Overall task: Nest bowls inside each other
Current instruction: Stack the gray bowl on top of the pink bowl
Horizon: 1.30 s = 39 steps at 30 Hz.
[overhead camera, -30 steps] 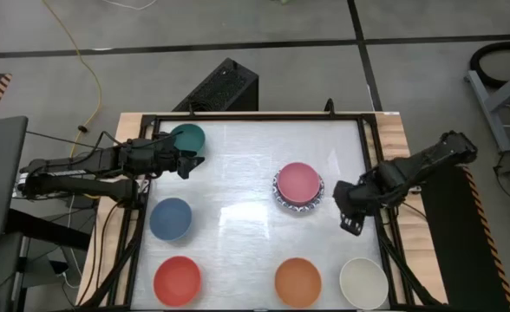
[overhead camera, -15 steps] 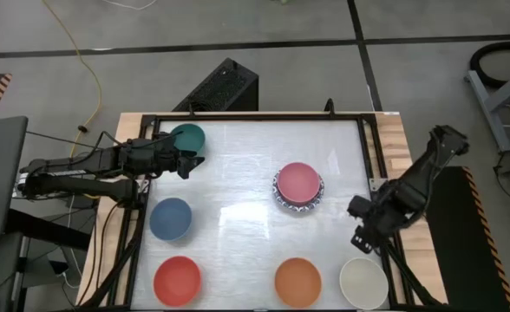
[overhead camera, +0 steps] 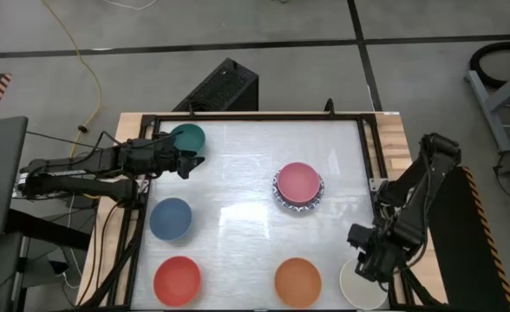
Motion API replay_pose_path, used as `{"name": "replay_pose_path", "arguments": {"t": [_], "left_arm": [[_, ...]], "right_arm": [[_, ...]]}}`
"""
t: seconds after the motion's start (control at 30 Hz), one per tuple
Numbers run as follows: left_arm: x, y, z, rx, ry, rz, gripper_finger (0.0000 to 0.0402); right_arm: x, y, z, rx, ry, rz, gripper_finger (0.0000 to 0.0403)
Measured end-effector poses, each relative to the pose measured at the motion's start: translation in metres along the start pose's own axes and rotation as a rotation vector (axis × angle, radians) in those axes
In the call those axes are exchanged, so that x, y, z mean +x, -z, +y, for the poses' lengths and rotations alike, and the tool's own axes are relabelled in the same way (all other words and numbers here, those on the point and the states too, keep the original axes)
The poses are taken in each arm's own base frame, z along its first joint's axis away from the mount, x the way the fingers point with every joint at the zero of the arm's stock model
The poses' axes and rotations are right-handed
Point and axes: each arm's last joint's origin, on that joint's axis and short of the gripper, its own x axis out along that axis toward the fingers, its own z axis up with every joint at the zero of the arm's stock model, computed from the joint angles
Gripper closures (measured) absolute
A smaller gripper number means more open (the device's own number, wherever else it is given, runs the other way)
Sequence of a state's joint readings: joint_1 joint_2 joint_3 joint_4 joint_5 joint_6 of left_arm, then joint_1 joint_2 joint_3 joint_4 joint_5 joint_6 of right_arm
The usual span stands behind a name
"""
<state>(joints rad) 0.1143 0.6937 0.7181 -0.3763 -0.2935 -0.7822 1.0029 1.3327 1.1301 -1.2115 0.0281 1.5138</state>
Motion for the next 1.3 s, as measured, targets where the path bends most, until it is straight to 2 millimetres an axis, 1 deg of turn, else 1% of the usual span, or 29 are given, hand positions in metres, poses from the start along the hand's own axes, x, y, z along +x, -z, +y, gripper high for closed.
{"name": "replay_pose_path", "arguments": {"t": [0.23,0.4,0.57,0.8,0.9,1.07,1.17,1.3], "left_arm": [[0.000,0.000,0.000,-0.002,0.000,0.000,0.0139],[0.000,0.000,0.000,-0.006,0.000,0.000,0.0139],[0.000,0.000,0.000,-0.032,0.001,0.002,0.0139],[0.000,0.000,0.000,-0.034,0.001,0.001,0.0139],[0.000,0.000,0.000,-0.034,0.001,0.001,0.0139],[0.000,0.000,0.000,-0.034,0.001,0.001,0.0139],[0.000,0.000,0.000,-0.034,0.000,0.001,0.0139],[0.000,0.000,0.000,-0.033,-0.002,-0.001,0.0139]], "right_arm": [[0.012,0.006,0.009,-0.066,0.038,-0.027,0.0196],[0.021,0.007,0.011,-0.134,0.038,-0.022,0.0196],[0.038,0.008,0.003,-0.139,-0.014,-0.006,0.0196],[0.048,0.009,-0.005,-0.215,-0.011,0.010,0.0196],[0.058,0.010,-0.009,-0.221,-0.017,0.037,0.0196],[0.076,0.013,-0.011,-0.228,-0.079,0.101,0.0198],[0.079,0.012,-0.012,-0.223,-0.085,0.104,0.0221],[0.079,0.010,-0.012,-0.230,-0.087,0.118,0.0288]]}}
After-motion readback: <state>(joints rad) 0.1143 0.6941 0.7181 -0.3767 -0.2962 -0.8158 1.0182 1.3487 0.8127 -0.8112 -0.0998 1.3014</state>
